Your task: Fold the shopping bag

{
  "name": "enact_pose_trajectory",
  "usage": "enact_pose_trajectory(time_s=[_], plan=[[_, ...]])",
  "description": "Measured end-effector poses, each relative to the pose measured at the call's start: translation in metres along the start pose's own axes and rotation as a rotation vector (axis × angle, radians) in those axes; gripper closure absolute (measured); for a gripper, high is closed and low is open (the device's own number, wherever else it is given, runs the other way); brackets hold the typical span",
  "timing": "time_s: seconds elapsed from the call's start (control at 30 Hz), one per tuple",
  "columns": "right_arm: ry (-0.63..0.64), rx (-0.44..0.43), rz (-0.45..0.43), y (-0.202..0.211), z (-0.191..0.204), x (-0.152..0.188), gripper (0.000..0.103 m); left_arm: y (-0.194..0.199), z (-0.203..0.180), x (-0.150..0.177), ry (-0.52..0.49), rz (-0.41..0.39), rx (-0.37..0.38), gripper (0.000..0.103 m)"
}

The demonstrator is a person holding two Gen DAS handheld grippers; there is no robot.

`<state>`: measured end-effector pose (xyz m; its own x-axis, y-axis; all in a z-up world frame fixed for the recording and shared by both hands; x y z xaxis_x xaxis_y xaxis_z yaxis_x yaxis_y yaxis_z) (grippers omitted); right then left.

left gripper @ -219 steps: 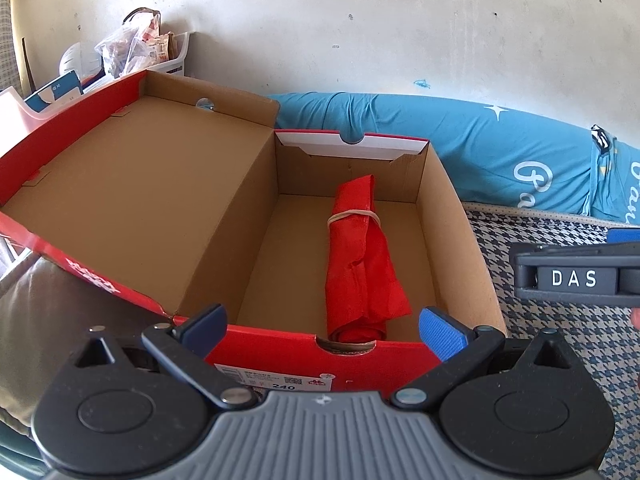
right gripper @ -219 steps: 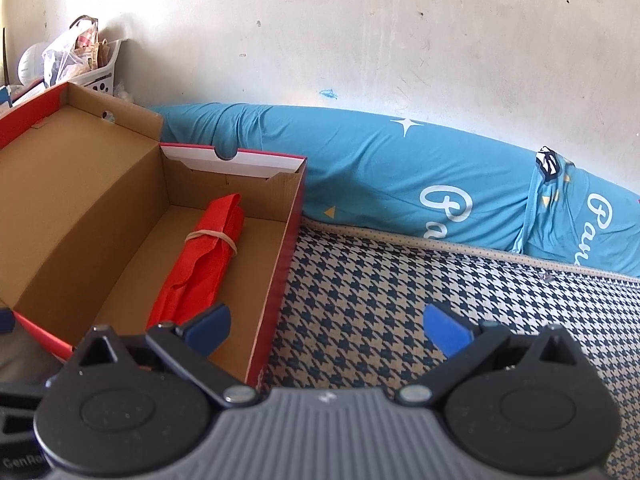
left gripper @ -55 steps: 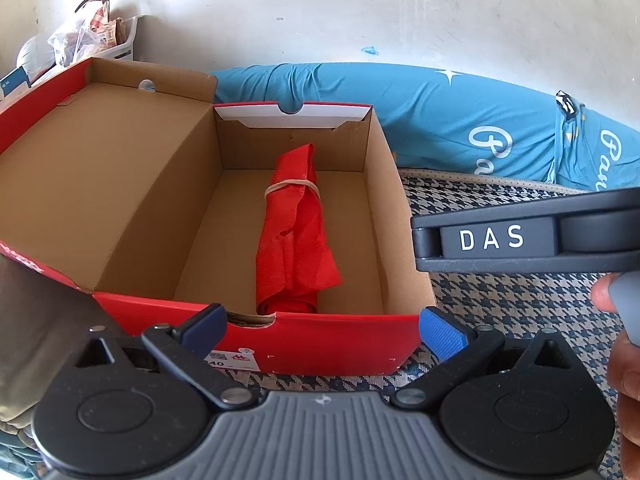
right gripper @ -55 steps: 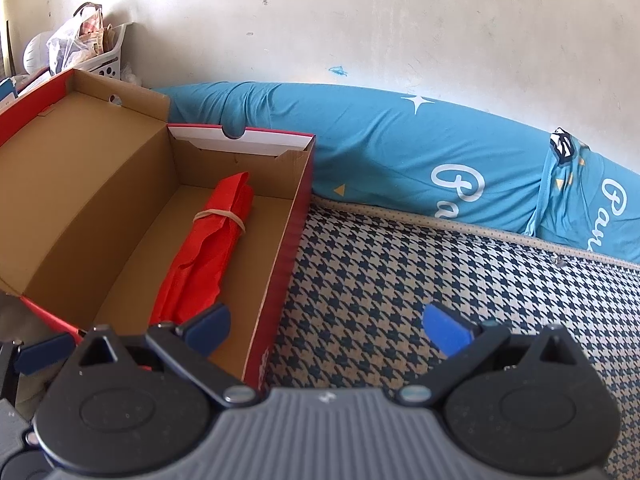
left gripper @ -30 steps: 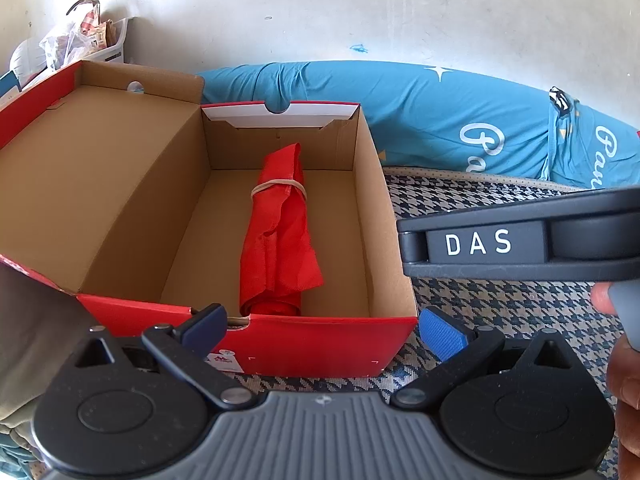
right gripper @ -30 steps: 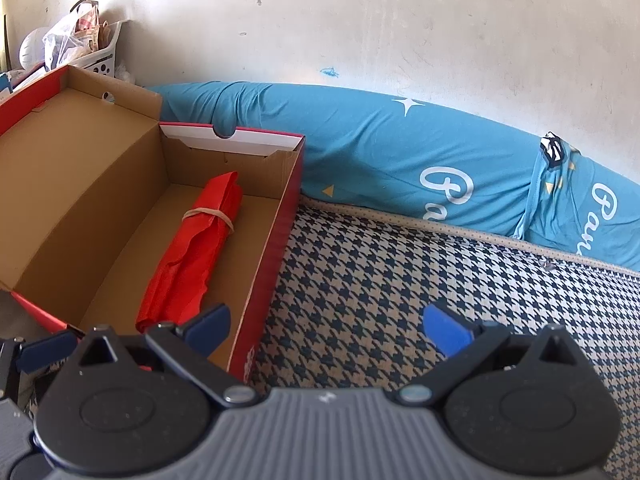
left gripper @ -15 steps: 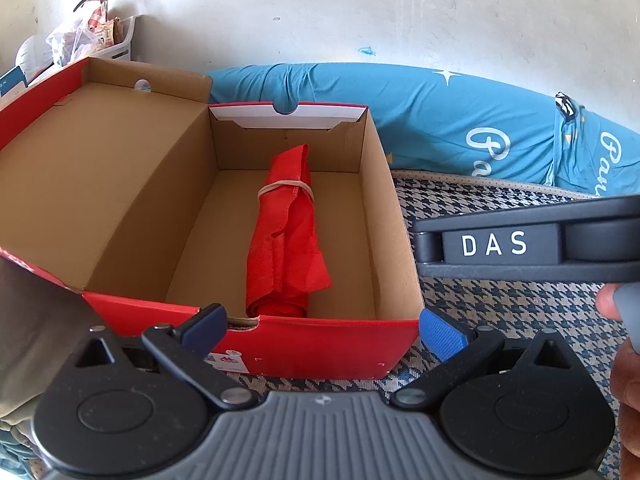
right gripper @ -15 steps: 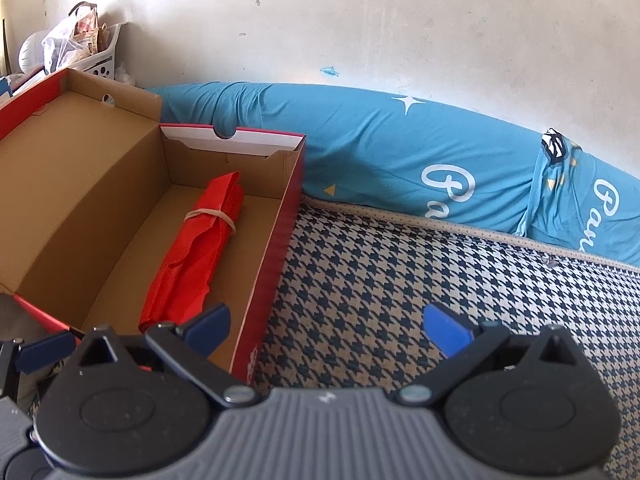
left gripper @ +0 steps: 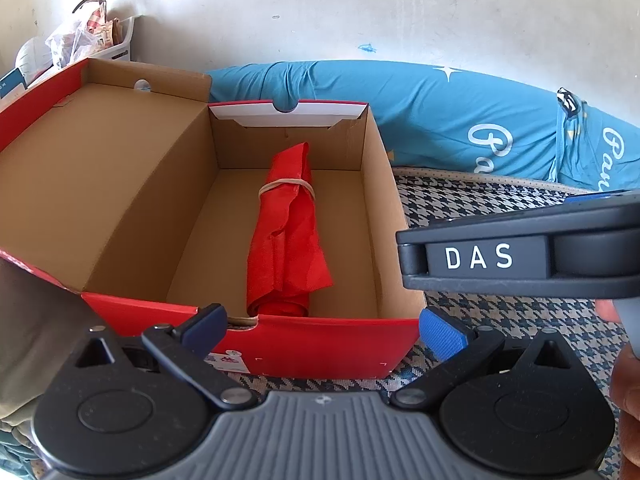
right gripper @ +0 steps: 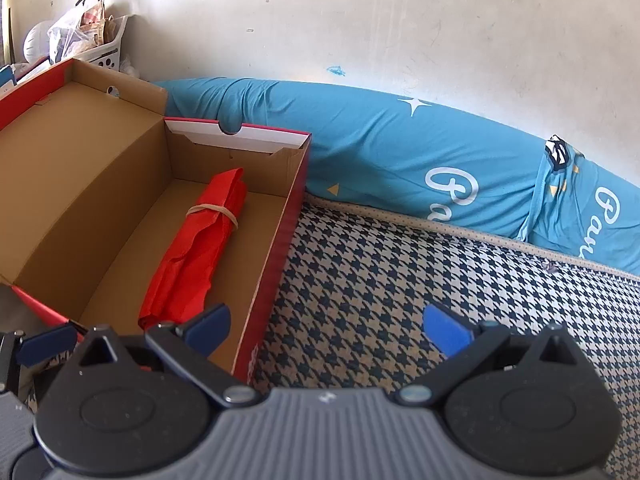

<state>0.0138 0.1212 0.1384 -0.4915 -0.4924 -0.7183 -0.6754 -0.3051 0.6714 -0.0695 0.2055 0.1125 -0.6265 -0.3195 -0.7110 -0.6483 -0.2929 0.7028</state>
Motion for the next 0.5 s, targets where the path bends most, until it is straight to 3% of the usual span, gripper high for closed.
enact_pose_trajectory(time_s=[0.5], plan=[[-0.015,-0.011,0.004,-0.0001,-0.0024,-0.0014,0.0,-0.0021,0.0003,0.0003,0.003,-0.001,-0.01,0.0]])
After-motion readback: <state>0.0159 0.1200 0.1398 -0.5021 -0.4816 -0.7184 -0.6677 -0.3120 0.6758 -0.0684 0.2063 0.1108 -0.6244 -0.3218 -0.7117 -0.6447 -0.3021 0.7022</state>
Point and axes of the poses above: each gripper's, at about its wrist camera, not at the fingertips, and y roughly against the way its jaws point, z to its left, x to its underside, the point moved 3 cm from there along -y, roughly the way its jaws point, and after that the axes turned 4 degrees about x, right-handed, at the moved point
